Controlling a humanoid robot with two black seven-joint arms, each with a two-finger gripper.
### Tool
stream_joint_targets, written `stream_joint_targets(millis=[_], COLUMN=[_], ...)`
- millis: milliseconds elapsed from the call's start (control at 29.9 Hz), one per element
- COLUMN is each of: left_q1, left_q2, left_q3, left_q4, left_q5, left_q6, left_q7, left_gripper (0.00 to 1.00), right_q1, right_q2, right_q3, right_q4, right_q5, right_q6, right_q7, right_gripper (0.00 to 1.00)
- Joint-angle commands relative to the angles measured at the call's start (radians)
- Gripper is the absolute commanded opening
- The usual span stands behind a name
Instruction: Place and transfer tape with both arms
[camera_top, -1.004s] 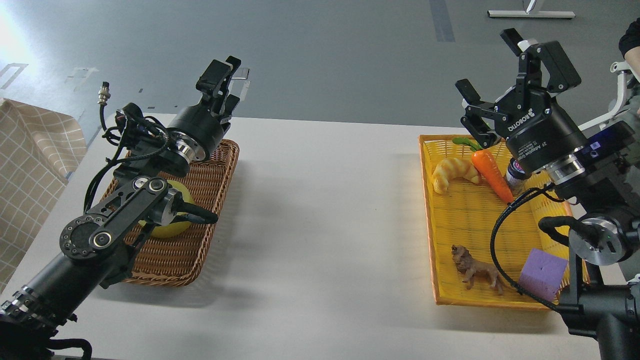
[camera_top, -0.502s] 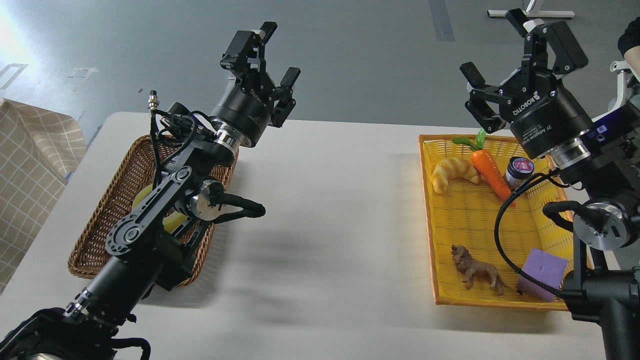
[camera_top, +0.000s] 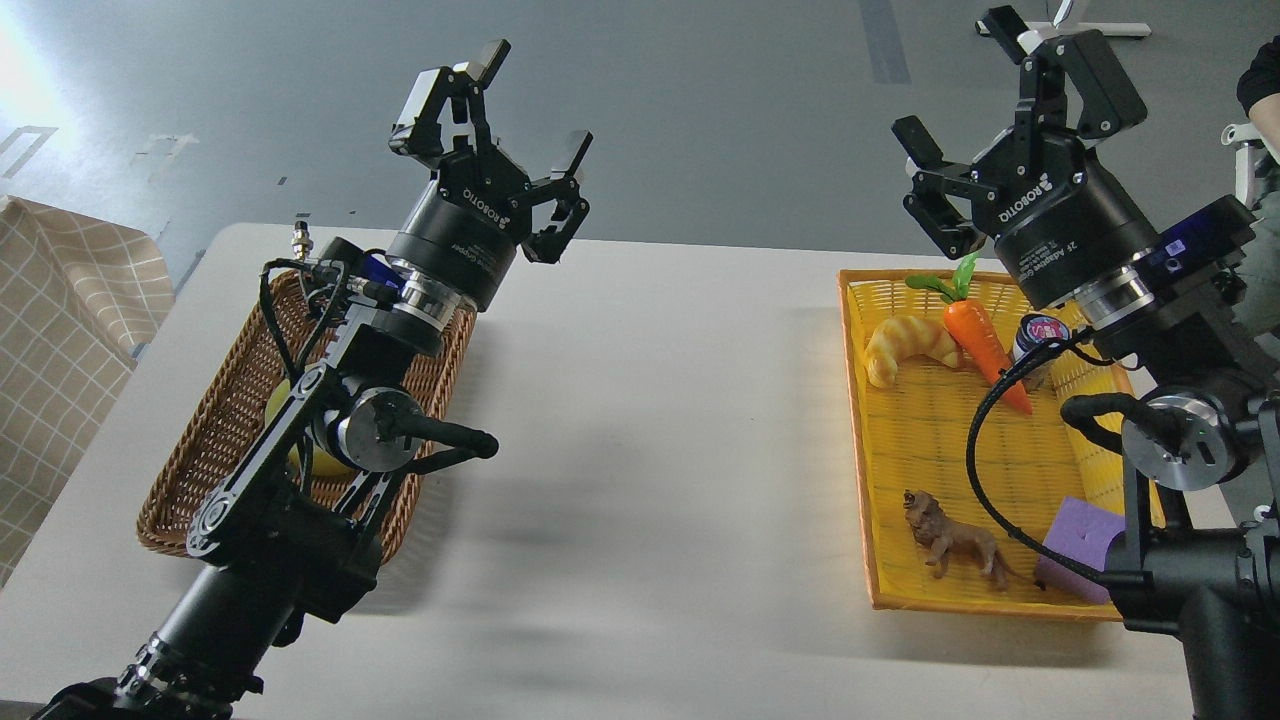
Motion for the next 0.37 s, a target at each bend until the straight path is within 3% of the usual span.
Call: stream_joint_targets(millis=[0,335], left_q1=[0.003,0.029], left_q2=[-0.005,0.024], left_q3=[-0.026,-0.04], left_q4=[-0.007,-0.027], left_q5=[-0.02,-0.028], left_q6=[-0.006,-0.062], left_q7=[-0.002,-0.003], left_gripper=[0.98,0.98], right_q1=[-0.006,0.01], right_q2=[0.0,0.0], right_q3=[-0.011,-0.013], right_q4=[0.0,-0.004], right_q5=[0.0,0.0], right_q6=[0.0,0.0], right_q7=[0.001,0.001], right_gripper=[1.0,1.0])
